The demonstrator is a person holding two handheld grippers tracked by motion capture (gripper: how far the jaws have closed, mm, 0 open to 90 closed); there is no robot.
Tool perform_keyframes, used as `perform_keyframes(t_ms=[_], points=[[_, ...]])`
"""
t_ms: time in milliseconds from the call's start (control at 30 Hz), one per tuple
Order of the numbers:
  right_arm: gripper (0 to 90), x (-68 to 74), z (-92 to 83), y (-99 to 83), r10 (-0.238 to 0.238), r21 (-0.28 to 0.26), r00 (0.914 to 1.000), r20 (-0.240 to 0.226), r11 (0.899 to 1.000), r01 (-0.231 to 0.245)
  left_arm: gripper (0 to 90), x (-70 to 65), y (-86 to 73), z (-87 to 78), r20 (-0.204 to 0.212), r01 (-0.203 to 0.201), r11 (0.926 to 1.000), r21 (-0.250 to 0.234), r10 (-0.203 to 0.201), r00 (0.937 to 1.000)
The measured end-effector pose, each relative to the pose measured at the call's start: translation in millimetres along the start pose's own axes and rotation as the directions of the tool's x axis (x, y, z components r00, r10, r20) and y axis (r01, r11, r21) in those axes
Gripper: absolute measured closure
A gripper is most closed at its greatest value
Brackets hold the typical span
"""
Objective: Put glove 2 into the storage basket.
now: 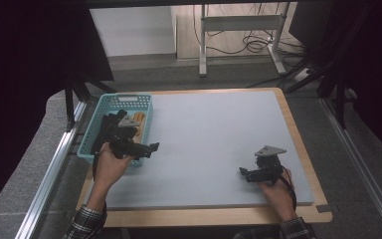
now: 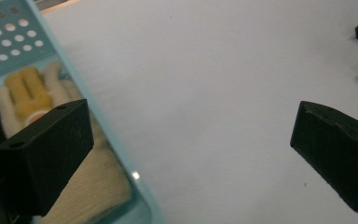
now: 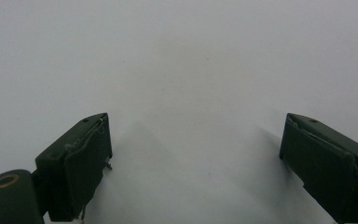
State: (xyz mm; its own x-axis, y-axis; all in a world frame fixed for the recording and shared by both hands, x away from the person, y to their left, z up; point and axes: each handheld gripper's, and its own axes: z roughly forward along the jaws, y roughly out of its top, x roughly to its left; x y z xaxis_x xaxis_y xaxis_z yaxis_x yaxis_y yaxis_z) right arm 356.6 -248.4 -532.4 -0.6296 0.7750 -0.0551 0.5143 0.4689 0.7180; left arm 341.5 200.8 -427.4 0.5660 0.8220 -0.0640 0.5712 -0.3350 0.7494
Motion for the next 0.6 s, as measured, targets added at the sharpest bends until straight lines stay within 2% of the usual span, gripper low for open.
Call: perform_keyframes(t_ms=[267,600], points=[[8.8,0.0,0.0,0.0,0.001,0.0,1.0,0.0,1.0,-0.001,0.0,-15.5,-0.8,8.8,0.036,-0.022,0.9997,-0.006,0.022,0.9991],[8.8,0.1,0.0,0.0,0.0,0.0,1.0,0.0,1.0,0.0,0.0,-27.8,-3.0,17.1,0.071,-0.032,0.9993,-0.019,0.033,0.9969]])
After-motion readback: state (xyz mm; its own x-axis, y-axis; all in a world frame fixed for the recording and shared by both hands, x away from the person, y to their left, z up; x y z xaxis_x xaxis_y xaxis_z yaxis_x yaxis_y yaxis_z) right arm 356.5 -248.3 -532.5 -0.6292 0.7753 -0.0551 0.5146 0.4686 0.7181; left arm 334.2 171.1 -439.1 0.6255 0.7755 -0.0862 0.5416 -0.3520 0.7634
